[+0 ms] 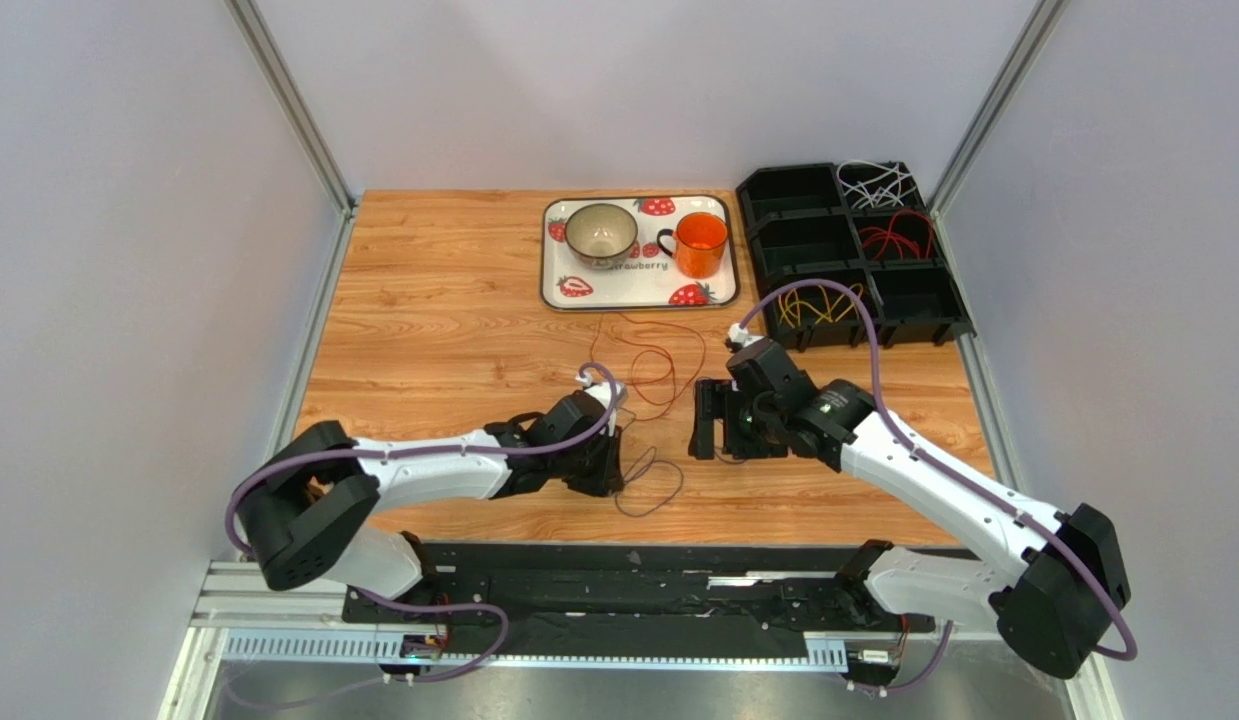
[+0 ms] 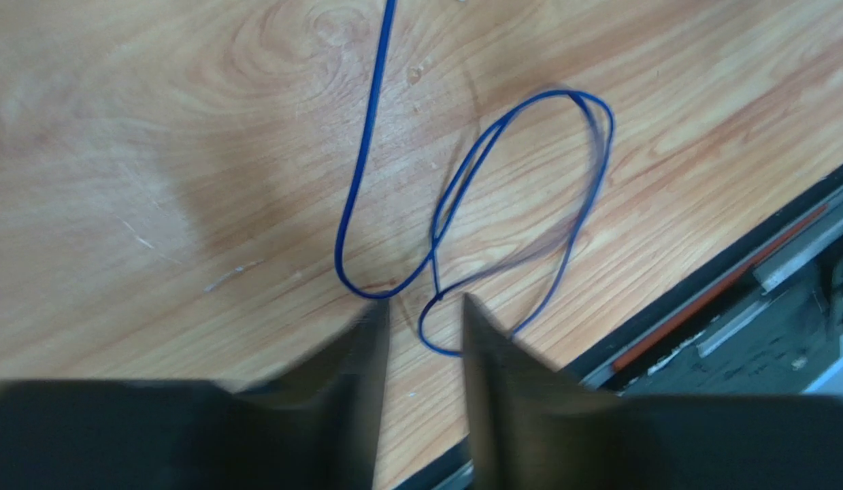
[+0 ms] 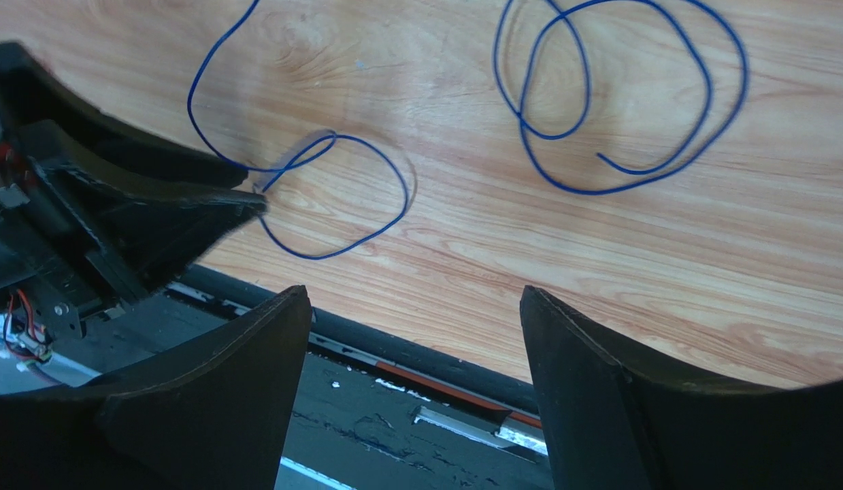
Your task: Untangle the cables
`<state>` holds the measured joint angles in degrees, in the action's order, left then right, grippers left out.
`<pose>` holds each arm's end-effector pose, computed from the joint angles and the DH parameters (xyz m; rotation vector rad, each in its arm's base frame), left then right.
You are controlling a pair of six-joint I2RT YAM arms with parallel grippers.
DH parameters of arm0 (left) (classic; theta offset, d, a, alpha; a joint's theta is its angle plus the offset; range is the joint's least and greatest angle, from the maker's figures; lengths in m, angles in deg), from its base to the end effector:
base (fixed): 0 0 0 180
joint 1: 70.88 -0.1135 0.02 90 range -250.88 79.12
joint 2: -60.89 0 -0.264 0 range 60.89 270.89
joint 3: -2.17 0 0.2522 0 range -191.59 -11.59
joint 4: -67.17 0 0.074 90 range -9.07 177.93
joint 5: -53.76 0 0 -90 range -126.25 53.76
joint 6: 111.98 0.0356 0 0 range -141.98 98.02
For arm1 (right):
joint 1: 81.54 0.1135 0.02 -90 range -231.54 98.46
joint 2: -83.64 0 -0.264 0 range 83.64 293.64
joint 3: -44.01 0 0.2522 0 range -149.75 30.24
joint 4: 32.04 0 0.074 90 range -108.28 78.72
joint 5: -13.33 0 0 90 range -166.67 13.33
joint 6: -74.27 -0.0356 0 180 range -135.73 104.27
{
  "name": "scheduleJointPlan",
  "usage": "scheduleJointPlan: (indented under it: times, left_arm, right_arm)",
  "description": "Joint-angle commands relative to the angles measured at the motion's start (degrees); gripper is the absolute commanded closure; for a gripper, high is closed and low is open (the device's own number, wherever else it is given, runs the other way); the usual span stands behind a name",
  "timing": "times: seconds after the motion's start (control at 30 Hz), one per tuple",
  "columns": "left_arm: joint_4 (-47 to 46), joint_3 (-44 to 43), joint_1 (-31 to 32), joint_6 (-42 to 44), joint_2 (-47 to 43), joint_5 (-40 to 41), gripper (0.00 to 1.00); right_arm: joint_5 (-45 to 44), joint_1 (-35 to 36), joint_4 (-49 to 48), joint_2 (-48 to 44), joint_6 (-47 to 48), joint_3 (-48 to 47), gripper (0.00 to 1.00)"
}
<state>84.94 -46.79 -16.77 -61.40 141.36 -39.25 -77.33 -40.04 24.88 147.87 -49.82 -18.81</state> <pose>0.1525 -0.2140 0.1590 0.3564 2.5671 -0.7473 0.1612 0.1421 0.2518 -0.1677 2.6568 0.4506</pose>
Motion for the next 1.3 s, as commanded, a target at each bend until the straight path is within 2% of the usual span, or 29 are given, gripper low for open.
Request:
scheduleJointPlan:
  times: [0.0,0.07,0.17,0.3,0.43,0.63,0.97,1.13,1.27]
  left_arm:
    - [-7.00,-1.01,0.47,-0.14,0.14,-0.86,0.38]
    - [-4.99,-1.27,0.47,0.13,-2.67,1.50,0.23]
    - [2.72,-3.11,0.47,1.01,-6.62,8.52,0.19]
    - [6.36,-2.16,0.21,1.36,-11.73,15.47,0.19]
    - [4.09,4.51,-0.32,-0.65,-17.17,20.22,0.21]
    - [-1.28,12.08,-0.76,-2.06,-26.05,21.64,0.23]
    - [-2.34,12.35,-0.76,-2.24,-24.04,21.46,0.28]
    - [-2.43,12.09,-0.76,-2.15,-23.34,21.29,0.29]
    - [-2.60,12.08,-0.76,-2.15,-23.25,21.20,0.30]
  right_arm:
    - [2.43,2.27,-3.61,2.22,-0.10,-1.48,0.21]
    - [2.34,2.80,-3.78,3.44,-0.37,-2.44,0.21]
    - [1.90,4.82,-3.87,6.61,-0.98,-3.85,0.21]
    - [0.67,8.15,-3.69,11.53,-2.56,-5.87,0.21]
    - [-1.88,10.09,-3.43,16.18,-6.50,-7.28,0.21]
    - [-3.11,11.41,-3.08,19.71,-8.45,-9.56,0.18]
    - [-9.60,11.42,1.66,27.26,-8.80,-16.68,0.16]
    - [-10.32,11.41,2.90,31.74,-8.89,-15.98,0.17]
    - [-11.63,11.41,2.55,31.49,-9.07,-13.52,0.18]
